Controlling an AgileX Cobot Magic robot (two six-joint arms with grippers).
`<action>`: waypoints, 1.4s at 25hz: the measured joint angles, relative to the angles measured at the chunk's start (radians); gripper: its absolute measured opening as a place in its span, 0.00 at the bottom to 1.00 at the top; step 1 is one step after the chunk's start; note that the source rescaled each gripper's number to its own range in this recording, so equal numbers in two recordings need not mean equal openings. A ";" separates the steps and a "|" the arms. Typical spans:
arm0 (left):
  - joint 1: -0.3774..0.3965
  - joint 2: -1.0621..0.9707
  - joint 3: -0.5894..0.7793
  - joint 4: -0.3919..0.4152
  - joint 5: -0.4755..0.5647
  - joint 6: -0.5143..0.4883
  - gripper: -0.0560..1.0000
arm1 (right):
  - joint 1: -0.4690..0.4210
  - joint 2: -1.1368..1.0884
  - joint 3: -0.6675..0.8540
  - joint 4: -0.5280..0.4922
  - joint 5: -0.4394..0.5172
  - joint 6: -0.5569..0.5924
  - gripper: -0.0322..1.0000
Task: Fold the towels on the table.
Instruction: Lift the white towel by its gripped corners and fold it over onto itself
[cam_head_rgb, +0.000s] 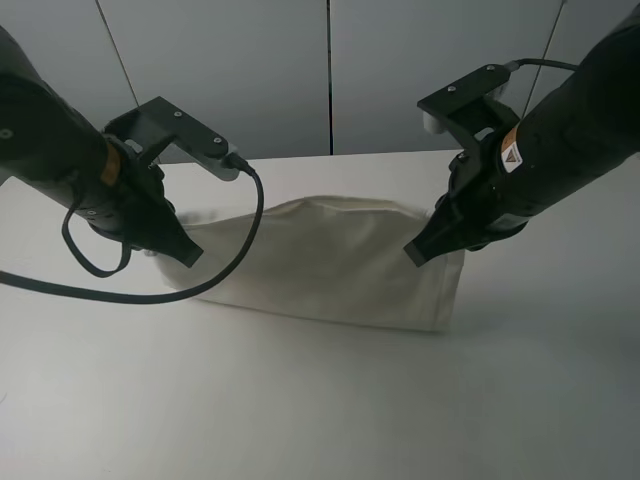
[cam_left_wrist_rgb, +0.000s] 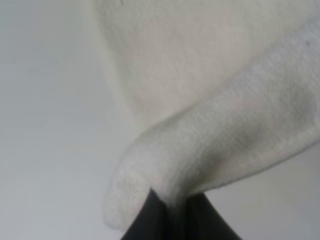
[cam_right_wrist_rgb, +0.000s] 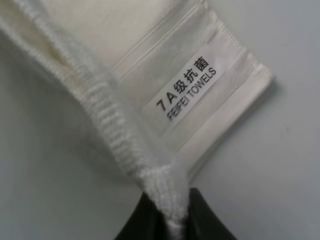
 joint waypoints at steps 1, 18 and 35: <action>0.000 0.008 0.000 0.012 -0.009 -0.009 0.05 | 0.000 0.000 0.008 -0.024 -0.020 0.032 0.03; 0.090 0.053 0.000 0.155 -0.166 -0.150 0.10 | 0.000 0.211 0.053 -0.428 -0.228 0.479 0.03; 0.128 0.090 0.000 0.258 -0.214 -0.215 0.96 | 0.000 0.235 0.053 -0.834 -0.151 1.021 1.00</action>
